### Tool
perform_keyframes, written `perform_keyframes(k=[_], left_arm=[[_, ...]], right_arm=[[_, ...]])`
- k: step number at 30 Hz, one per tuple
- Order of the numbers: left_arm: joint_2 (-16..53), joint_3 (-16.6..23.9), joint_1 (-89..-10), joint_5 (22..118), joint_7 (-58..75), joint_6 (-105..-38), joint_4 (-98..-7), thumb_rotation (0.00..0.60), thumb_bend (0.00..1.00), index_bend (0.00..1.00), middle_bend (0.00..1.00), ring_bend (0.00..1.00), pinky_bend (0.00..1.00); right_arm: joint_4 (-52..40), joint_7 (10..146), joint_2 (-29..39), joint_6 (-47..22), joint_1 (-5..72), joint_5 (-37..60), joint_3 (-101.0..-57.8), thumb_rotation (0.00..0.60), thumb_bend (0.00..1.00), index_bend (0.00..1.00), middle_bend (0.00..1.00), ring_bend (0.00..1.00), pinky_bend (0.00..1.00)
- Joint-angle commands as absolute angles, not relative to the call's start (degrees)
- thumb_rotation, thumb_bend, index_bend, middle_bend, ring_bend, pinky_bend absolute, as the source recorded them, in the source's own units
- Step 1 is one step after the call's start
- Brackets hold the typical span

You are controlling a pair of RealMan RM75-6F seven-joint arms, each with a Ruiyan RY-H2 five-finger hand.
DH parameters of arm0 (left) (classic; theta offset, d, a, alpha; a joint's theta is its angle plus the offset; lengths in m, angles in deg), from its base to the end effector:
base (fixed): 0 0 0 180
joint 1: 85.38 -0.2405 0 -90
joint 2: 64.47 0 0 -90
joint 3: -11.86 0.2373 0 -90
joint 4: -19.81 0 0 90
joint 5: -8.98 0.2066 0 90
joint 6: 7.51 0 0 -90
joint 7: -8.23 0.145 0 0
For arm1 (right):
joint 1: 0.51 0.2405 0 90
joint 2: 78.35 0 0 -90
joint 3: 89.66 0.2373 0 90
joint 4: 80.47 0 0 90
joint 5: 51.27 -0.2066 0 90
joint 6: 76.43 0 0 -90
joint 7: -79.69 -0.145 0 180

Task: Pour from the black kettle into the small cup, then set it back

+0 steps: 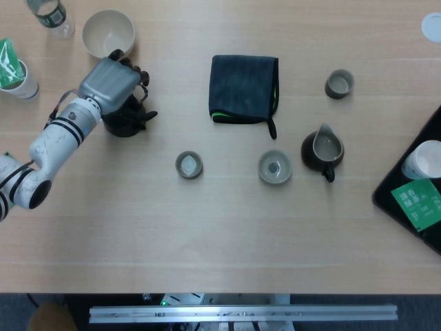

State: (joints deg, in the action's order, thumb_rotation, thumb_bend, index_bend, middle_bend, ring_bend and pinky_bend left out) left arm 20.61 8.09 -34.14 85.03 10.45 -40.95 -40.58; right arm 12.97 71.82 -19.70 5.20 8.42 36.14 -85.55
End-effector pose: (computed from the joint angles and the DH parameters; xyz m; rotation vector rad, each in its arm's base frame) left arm -0.1994 0.4009 0.0076 -2.0921 -0.7810 -0.5189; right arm -0.2809 -0.2053 0.1750 1.4438 -0.9242 0.9958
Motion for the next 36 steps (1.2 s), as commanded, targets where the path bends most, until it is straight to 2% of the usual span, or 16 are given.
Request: perform_keyframes(k=[1, 13, 24, 36], left_arm=[[20.37, 8.37, -34.42, 85.44, 10.39, -41.61, -40.97, 0.201, 0.19, 0.31, 0.35, 0.23, 0.10], [18.60, 9.32, -35.61, 88.16, 9.53, -45.73, -43.08, 0.253, 0.19, 0.39, 0.44, 0.30, 0.10], [16.24, 11.04, -37.03, 91.17, 8.47, -48.90, -45.82, 0.278, 0.20, 0.39, 0.45, 0.31, 0.10], [16.10, 13.28, -37.78, 95.59, 6.61, -51.79, -45.45, 0.333, 0.19, 0.43, 0.47, 0.31, 0.10]], right_arm=[[12.92, 71.73, -19.64, 5.25, 8.38, 36.22, -85.61, 0.600, 0.00, 0.36, 0.39, 0.23, 0.23], [12.73, 71.28, -19.65, 5.95, 7.97, 36.52, -85.70, 0.600, 0.00, 0.36, 0.39, 0.23, 0.23], [13.03, 71.26, -19.85, 6.41, 7.76, 36.83, -85.70, 0.600, 0.00, 0.36, 0.39, 0.23, 0.23], [13.39, 71.41, -20.00, 6.65, 7.48, 37.07, -85.91, 0.600, 0.00, 0.36, 0.39, 0.23, 0.23]])
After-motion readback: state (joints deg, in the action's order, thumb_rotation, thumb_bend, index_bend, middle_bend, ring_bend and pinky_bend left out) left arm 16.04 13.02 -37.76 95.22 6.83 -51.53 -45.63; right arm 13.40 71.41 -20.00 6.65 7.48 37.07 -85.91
